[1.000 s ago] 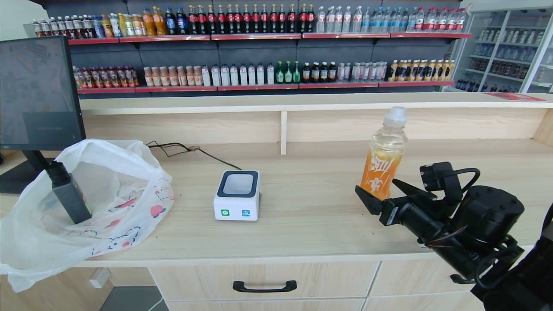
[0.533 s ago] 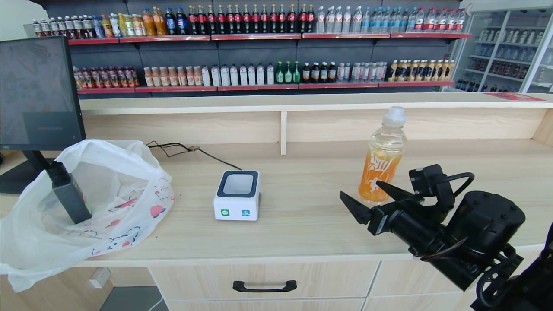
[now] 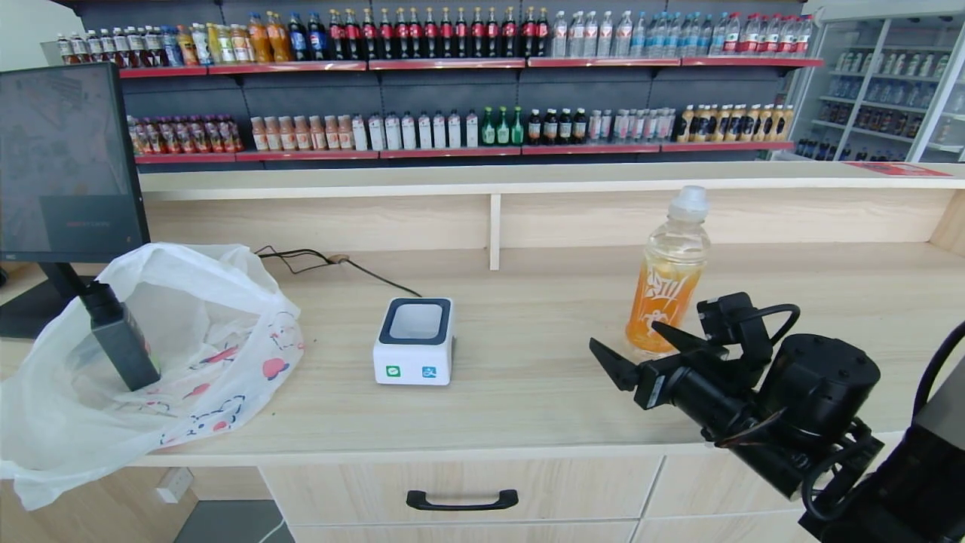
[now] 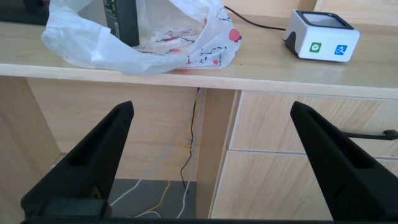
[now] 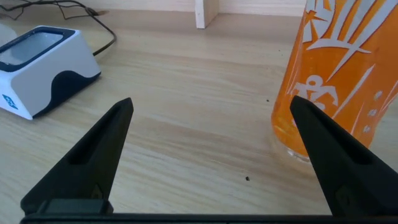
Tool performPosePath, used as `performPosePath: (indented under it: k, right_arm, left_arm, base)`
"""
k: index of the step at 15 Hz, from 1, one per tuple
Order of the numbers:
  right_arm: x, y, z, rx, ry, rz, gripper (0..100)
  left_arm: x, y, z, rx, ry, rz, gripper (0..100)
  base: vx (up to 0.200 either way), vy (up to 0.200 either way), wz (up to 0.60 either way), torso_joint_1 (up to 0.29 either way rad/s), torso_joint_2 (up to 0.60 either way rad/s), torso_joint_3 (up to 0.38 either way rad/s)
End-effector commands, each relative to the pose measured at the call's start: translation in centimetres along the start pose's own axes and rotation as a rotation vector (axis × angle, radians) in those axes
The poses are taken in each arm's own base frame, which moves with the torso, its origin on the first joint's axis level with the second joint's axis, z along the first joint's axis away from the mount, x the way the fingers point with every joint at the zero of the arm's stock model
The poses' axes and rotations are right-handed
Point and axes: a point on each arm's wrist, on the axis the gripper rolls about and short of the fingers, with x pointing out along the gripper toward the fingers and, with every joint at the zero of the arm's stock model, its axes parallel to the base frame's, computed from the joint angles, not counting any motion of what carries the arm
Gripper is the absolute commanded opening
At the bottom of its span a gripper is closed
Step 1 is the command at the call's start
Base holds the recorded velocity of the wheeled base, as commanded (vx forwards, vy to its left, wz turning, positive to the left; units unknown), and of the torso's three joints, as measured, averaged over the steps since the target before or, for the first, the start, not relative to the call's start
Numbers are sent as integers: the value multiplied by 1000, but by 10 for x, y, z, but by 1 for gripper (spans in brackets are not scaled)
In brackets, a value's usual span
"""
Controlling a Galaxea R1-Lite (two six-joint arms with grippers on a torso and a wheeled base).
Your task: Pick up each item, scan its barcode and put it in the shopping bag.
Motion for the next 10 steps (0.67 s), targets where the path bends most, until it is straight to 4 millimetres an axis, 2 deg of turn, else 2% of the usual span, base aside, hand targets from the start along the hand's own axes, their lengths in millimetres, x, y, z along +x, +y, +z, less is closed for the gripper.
performPosePath:
  k: [1, 10]
  right_arm:
    - [0, -10, -2, 1, 9, -36, 100]
    - [3, -24, -7, 1, 25, -81, 100]
  left_arm:
    - [0, 0, 0, -1, -1, 0, 100]
    - [0, 0, 0, 1, -1, 0, 100]
  base:
    - [0, 0, 0, 0, 0, 0]
    - [0, 0, 0, 0, 0, 0]
